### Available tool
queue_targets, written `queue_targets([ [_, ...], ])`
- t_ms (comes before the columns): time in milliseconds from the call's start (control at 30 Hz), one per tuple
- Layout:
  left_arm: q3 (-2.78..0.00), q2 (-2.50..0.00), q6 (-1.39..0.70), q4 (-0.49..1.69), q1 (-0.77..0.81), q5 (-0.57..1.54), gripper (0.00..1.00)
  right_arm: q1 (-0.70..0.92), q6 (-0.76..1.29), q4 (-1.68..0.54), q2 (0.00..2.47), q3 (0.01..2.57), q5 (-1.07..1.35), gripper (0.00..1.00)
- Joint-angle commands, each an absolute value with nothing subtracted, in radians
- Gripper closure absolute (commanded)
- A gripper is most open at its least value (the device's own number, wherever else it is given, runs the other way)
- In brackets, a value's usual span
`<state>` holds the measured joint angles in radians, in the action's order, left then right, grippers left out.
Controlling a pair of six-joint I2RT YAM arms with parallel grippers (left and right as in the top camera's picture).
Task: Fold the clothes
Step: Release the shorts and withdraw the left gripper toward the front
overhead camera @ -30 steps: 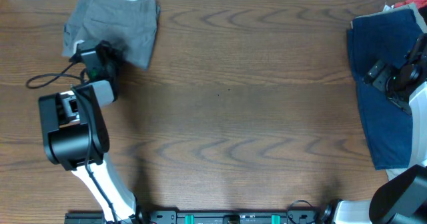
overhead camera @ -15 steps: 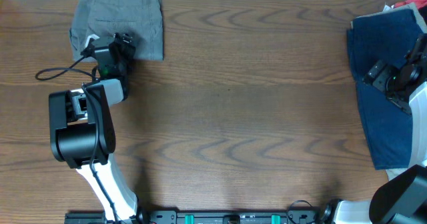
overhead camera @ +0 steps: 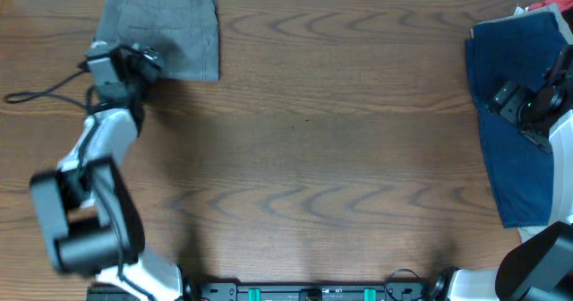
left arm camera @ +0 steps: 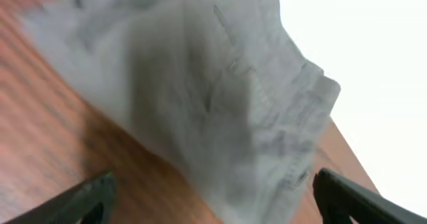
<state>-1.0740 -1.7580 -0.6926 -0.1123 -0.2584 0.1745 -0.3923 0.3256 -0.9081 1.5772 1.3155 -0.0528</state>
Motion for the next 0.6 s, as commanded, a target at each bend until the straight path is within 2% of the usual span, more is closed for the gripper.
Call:
queue_targets([
  [0, -1.079, -1.639, -0.593, -0.006, -0.273, 0.204, 0.07, -0.404, 0.325, -0.909, 1.577, 1.326, -0.059, 0.01],
  [167, -1.079, -1.437, -0.549, 0.234, -0.280, 0.278, 0.08, -0.404, 0.325, -0.908, 1.577, 1.326, -0.060, 0.01],
  [367, -1.079, -1.195, -0.481, 0.559, -0.280, 0.364, 0.00, -0.404, 0.325, -0.909, 1.577, 1.326, -0.059, 0.01],
  [567, -1.068, -0.969, -0.372, 0.839, -0.259, 0.382, 0.02, -0.404, 0.325, -0.908, 1.577, 1.326, -0.059, 0.01],
])
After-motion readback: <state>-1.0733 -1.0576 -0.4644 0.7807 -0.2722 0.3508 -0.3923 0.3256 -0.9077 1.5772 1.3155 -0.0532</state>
